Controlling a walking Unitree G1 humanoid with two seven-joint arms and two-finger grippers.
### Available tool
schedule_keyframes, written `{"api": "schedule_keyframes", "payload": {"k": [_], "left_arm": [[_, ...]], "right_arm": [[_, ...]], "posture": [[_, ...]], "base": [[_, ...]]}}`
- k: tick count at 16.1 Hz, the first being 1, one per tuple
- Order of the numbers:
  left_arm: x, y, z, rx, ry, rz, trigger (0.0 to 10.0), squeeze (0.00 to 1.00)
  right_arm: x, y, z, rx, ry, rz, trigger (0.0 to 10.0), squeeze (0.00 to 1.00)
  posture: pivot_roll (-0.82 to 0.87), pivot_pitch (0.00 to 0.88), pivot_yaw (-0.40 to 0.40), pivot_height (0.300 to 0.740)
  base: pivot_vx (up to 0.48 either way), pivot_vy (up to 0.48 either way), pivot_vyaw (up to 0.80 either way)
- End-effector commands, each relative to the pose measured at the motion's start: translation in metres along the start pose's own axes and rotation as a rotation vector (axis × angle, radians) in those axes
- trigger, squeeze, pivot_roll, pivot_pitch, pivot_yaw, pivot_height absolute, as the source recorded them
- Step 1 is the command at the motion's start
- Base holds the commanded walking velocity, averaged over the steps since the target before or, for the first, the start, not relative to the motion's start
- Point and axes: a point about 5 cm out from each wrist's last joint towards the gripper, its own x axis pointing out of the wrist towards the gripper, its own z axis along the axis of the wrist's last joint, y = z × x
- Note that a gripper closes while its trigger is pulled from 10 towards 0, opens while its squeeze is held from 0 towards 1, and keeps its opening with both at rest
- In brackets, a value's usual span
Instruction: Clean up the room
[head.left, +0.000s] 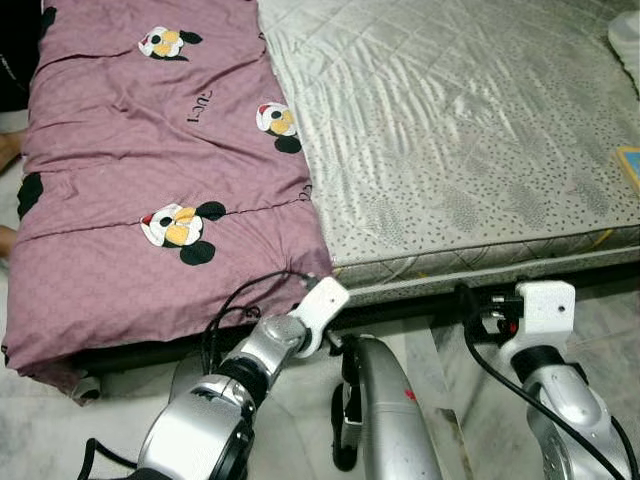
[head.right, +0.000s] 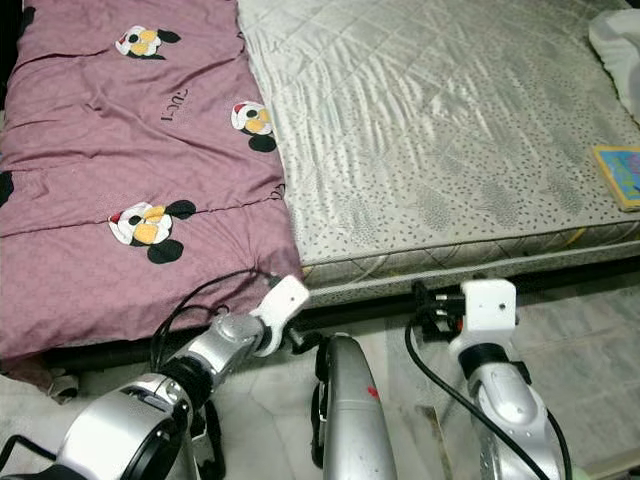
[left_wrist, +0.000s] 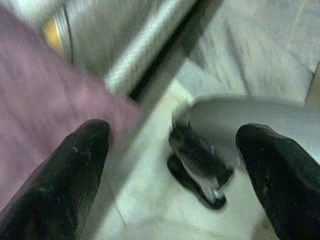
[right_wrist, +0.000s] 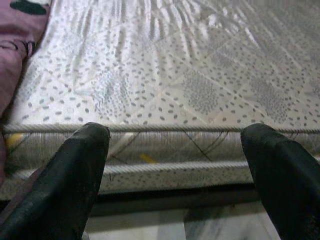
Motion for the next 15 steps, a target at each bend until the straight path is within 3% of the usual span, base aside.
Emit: {"api": "schedule_keyframes", "payload": {"k": [1,3,4,5,9,10,11,13,15], "left_arm": [[0.002,-0.005,0.013,0.052,-0.071,-0.008,10.0,0.0],[-0.004,0.002,0.045,0.126,-0.264,0.07,10.0,0.0],[-0.006,0.003,0.048,0.131,-0.286,0.075,10.0,0.0],[-0.015,0.005,0.065,0.176,-0.387,0.092,10.0,0.0],[-0.041,0.015,0.083,0.157,-0.546,0.248,10.0,0.0],[-0.054,0.021,0.075,0.076,-0.591,0.364,10.0,0.0],[-0.072,0.028,0.053,-0.023,-0.6,0.475,10.0,0.0],[-0.092,0.034,0.031,-0.096,-0.594,0.58,10.0,0.0],[-0.118,0.045,0.0,-0.205,-0.555,0.737,10.0,0.0]], "right_arm": [[-0.002,-0.002,-0.006,-0.002,0.02,-0.014,10.0,0.0],[0.002,-0.001,-0.004,0.001,0.001,-0.018,10.0,0.0],[0.003,0.0,-0.004,0.002,-0.001,-0.018,10.0,0.0],[0.009,0.005,-0.002,0.008,-0.016,-0.01,10.0,0.0],[0.016,0.012,-0.004,0.021,-0.028,-0.006,10.0,0.0],[0.02,0.013,-0.004,0.055,-0.038,-0.022,10.0,0.0],[0.025,0.015,-0.003,0.058,-0.047,-0.028,10.0,0.0],[0.029,0.019,-0.003,0.061,-0.054,-0.027,10.0,0.0],[0.036,0.02,-0.005,0.164,-0.041,-0.081,10.0,0.0]], "posture": [[-0.19,0.223,-0.064,0.602],[-0.18,0.213,-0.06,0.602],[-0.18,0.213,-0.06,0.602],[-0.15,0.204,-0.052,0.602],[-0.11,0.193,-0.04,0.602],[-0.09,0.186,-0.039,0.602],[-0.07,0.168,-0.038,0.602],[-0.05,0.157,-0.038,0.602],[-0.03,0.148,-0.038,0.602]], "base": [[0.0,0.0,0.0],[0.0,0.0,0.0],[0.0,0.0,0.0],[0.0,0.0,0.0],[0.0,0.0,0.0],[0.0,0.0,0.0],[0.0,0.0,0.0],[0.0,0.0,0.0],[0.0,0.0,0.0]]}}
